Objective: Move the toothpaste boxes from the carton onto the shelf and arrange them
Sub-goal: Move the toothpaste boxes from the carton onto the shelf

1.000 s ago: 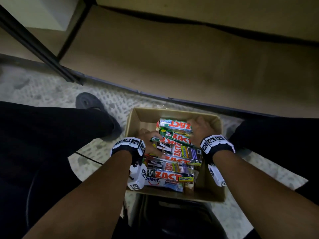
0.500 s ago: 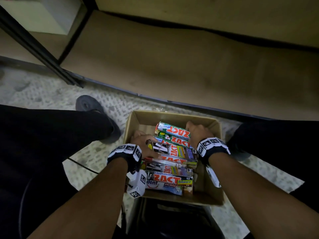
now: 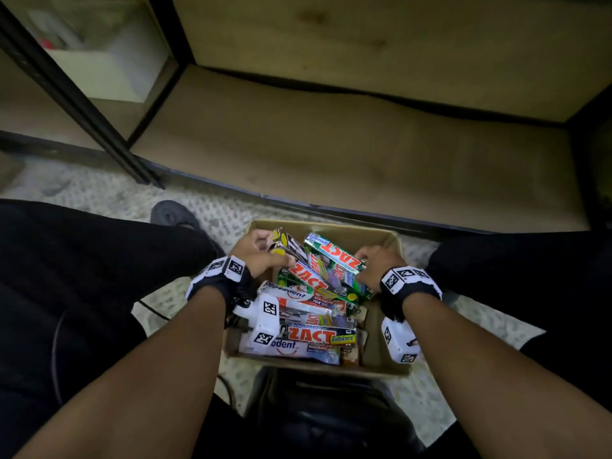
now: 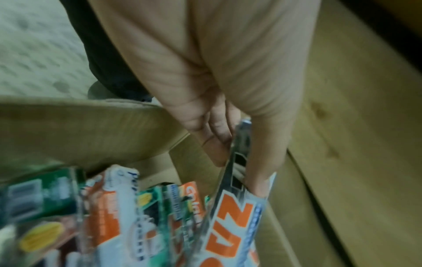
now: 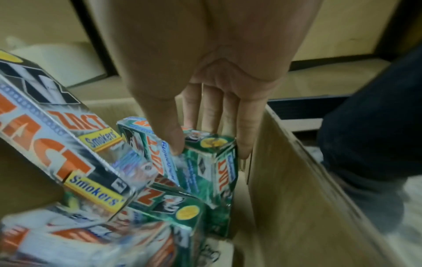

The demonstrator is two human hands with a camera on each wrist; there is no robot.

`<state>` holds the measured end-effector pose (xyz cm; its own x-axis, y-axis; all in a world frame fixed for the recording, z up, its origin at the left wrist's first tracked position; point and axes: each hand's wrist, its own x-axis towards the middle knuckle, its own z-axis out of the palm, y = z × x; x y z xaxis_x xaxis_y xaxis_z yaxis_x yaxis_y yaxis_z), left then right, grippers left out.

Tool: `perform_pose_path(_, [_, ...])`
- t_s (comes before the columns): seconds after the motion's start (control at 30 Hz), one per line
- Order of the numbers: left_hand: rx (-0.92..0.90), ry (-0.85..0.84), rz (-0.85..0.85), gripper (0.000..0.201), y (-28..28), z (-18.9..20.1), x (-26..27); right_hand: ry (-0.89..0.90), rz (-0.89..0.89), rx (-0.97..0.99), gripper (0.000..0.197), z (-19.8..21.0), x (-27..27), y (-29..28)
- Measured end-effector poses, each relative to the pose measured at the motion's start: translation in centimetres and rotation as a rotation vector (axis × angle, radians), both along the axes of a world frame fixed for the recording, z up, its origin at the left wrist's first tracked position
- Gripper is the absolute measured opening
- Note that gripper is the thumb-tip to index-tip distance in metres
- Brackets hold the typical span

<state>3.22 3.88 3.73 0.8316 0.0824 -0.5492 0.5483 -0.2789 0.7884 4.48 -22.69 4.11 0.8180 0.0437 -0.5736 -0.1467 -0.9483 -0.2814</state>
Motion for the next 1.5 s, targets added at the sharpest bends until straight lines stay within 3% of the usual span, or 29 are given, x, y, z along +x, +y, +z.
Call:
perform_pose_path(0.17, [-0.155, -0.06, 0.142, 0.074, -0.3, 2.5, -0.5, 0.051, -0.176, 0.156, 0.02, 0.8, -2.3, -0.2])
perform_pose_path(0.27, [-0.254, -0.062, 0.216, 0.06, -0.6, 3.5, -0.8, 0.103, -0.271, 0.22, 0.016, 1.0, -3.1, -0.1])
perform_pose_path(0.47, [-0.285, 0.013, 0.165, 0.05, -1.1, 4.5, -1.3, 0.265, -0.433, 0.292, 0.045, 0.1, -3.1, -0.4])
perform_pose_path(0.6, [-0.221, 0.076, 0.134, 0.05, -1.2, 3.6, -1.5, 0.347, -0.387, 0.267, 0.08, -3.0, -2.6, -1.0])
perform_pose_path(0.83, [0.001, 0.141, 0.097, 0.065, -2.0, 1.3, -1.4, 0.278, -0.136, 0.073, 0.01, -1.6, -2.9, -0.2])
perform_pose_path(0.9, [0.096, 0.171, 0.034, 0.073, -1.9, -0.5, -1.3, 0.287, -0.119, 0.008, 0.036, -2.8, -2.8, -0.1])
perform_pose_path(0.97, [0.15, 0.153, 0.011, 0.06, -2.0, -1.4, -1.4, 0.255, -0.102, -0.009, 0.053, -3.3, -2.8, 0.4])
perform_pose_path(1.03, [0.214, 0.112, -0.011, 0.051, -2.6, -1.3, -1.3, 0.23, -0.097, -0.034, 0.062, -3.1, -2.7, 0.9])
perform_pose_path(1.13, [0.262, 0.162, -0.097, 0.057, -3.1, -2.3, -0.8, 0.224, -0.093, -0.047, 0.059, -3.6, -2.5, 1.0])
perform_pose_path(1.23, [0.157, 0.287, -0.152, 0.065, -3.5, -2.6, -0.4, 0.257, -0.113, -0.025, 0.056, -3.9, -2.1, 0.9])
perform_pose_path(1.37, [-0.007, 0.408, -0.28, 0.046, -3.3, -2.4, -0.5, 0.254, -0.099, -0.028, 0.058, -4.9, -1.7, 0.5])
perform_pose_path(1.5, [-0.012, 0.465, -0.307, 0.034, -2.7, -2.5, -0.8, 0.232, -0.125, -0.001, 0.055, -5.0, -1.9, 0.3])
